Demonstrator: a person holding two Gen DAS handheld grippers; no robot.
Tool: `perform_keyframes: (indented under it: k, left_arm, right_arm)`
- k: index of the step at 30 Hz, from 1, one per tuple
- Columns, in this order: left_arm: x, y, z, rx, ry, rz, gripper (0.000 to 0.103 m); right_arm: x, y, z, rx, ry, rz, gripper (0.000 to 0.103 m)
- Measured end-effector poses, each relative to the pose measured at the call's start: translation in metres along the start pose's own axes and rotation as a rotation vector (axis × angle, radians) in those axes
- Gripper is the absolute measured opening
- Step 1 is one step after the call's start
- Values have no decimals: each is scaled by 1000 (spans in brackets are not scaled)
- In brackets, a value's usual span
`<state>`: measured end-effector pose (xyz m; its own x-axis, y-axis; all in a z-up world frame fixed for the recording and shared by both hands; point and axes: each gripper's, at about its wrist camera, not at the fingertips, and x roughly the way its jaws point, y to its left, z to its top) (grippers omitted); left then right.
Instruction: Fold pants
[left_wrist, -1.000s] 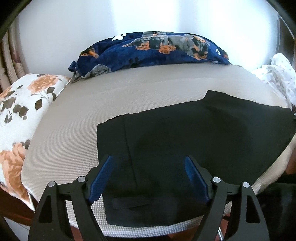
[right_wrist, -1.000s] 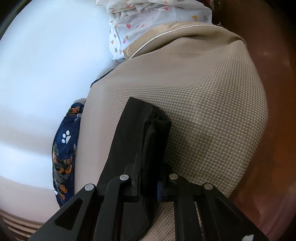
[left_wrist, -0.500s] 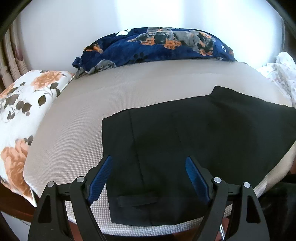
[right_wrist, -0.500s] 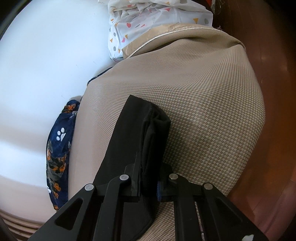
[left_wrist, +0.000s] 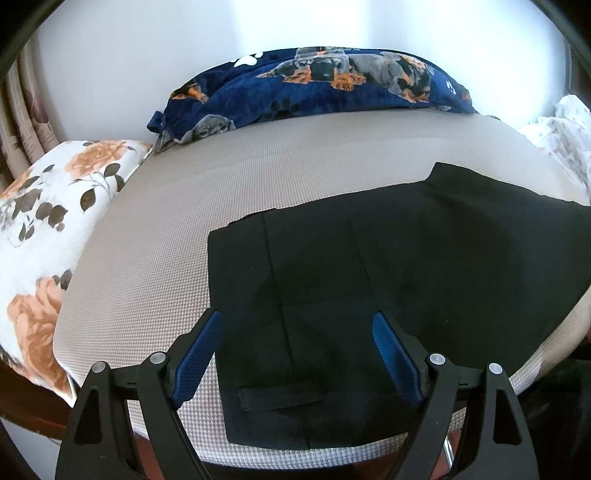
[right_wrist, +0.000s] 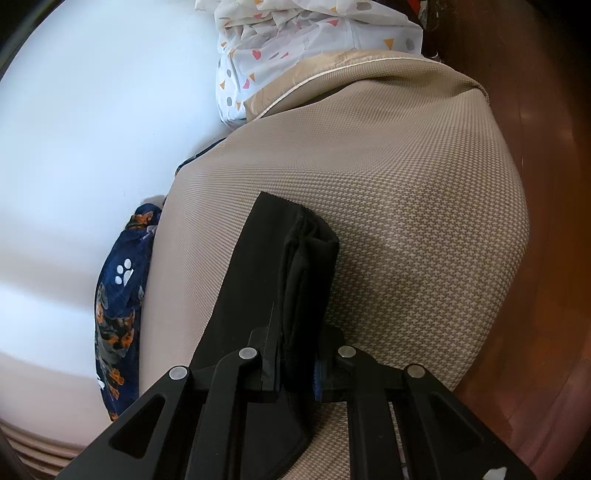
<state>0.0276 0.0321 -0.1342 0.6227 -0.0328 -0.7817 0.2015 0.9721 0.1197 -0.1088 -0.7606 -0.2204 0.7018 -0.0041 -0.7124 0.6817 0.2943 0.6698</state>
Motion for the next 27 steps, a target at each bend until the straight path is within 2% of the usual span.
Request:
perform_keyframes:
  k: [7,17,27]
  left_arm:
    - [-3,8,0,-5,1,22,84]
    - [-7,48,1,-74,30,60,84]
    - [-12,54,2,-13,6,138,84]
  right_arm:
    - [0,0,2,2,2,-3,13]
    - [0,0,3,8,1,3,13]
    - [-2,0,3,8,-4,18,13]
